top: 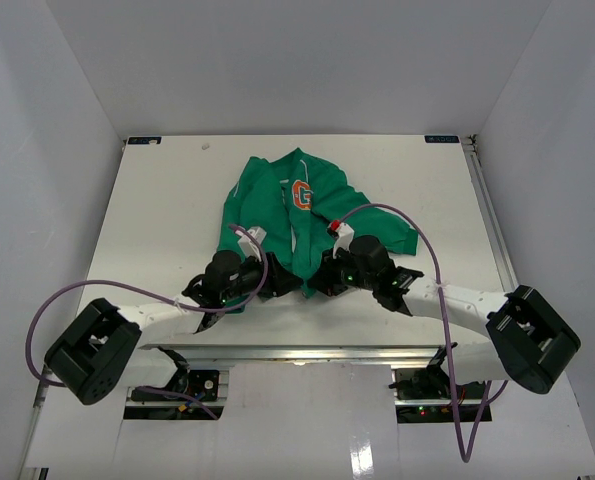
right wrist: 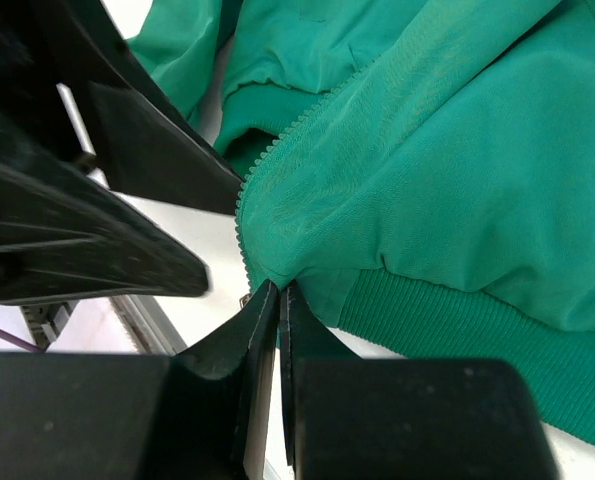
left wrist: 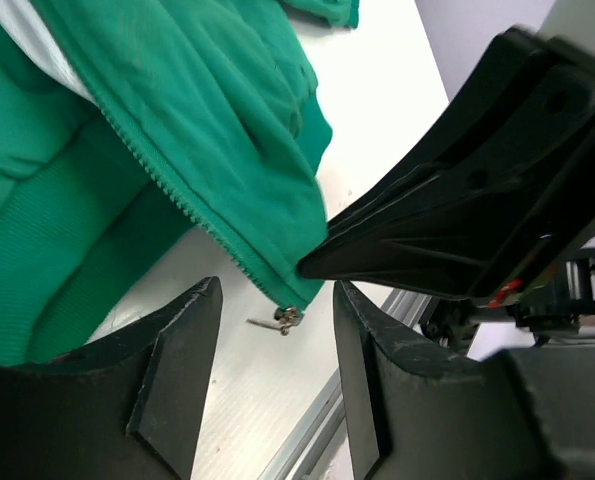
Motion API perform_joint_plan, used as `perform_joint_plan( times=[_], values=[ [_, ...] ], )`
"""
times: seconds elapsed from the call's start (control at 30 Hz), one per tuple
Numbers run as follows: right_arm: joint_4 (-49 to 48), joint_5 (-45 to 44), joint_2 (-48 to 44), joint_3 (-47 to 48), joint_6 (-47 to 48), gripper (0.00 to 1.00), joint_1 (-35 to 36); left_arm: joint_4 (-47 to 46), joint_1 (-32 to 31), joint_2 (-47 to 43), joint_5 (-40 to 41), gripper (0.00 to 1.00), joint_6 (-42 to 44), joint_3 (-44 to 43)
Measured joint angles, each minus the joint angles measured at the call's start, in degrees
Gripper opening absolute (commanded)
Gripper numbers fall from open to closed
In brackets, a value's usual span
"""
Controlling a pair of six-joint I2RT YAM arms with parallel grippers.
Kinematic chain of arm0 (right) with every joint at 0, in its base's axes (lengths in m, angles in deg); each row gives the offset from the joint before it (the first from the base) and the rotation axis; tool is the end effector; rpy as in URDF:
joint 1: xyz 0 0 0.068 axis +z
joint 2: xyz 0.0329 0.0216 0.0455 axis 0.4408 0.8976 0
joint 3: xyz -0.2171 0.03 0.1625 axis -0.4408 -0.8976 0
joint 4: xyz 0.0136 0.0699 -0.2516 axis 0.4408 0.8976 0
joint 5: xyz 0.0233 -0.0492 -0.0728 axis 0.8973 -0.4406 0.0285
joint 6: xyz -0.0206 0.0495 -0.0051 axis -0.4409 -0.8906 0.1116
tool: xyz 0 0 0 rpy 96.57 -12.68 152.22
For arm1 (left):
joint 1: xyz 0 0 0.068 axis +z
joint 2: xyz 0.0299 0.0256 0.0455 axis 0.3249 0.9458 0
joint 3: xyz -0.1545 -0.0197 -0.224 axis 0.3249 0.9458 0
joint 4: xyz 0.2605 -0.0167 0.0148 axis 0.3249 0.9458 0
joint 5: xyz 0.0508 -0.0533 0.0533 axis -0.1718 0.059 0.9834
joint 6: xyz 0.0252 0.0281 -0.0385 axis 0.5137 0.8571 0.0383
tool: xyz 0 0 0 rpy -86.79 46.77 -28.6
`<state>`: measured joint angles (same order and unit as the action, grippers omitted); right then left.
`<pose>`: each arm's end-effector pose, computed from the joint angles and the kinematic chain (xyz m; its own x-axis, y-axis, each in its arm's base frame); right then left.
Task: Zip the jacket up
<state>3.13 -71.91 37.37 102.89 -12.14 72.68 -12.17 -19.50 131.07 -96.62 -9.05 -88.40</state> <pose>0.1822 0.2026 0.2002 -0.6431 -0.0423 -0.7646 -0.6131 0.6267 0.4810 0.1802 -0.1577 0.1694 -0.7519 -0.2117 -0.6243 0.4342 0.5535 -0.7107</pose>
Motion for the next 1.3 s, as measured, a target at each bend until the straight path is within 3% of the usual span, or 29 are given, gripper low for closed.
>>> perform_joint_plan(
  times=[0.43, 0.5, 0.57, 0.73, 0.9, 1.3],
  values=[
    [-5.39, 1.53, -0.63, -2.38, -2.35, 0.08, 0.0, -13.47, 0.0, 9.14, -5.82, 0.55, -3.23, 1.7],
    [-5.99, 1.97, -0.64, -2.82, -2.6, 0.09, 0.0, -15.8, 0.0, 9.62, -6.21, 0.45, -3.67, 2.11],
    [-6.4, 2.44, -0.64, -3.11, -2.65, 0.11, 0.0, -17.91, 0.0, 10.08, -6.58, 0.26, -4.07, 2.42],
    [-6.47, 3.15, -0.7, -3.74, -1.64, 0.26, -0.4, -21.38, 0.02, 11.24, -7.57, 0.01, -4.6, 2.8],
    [-6.23, 3.75, -1.52, -5.04, 1.53, 0.41, -0.56, -22.23, 0.09, 11.77, -9.09, 0.0, -4.56, 2.83],
    [-6.08, 10.65, -3.36, -5.34, 7.19, 0.44, -0.11, -26.06, 0.09, 12.22, -10.9, 0.0, -4.54, 2.83]
  ],
)
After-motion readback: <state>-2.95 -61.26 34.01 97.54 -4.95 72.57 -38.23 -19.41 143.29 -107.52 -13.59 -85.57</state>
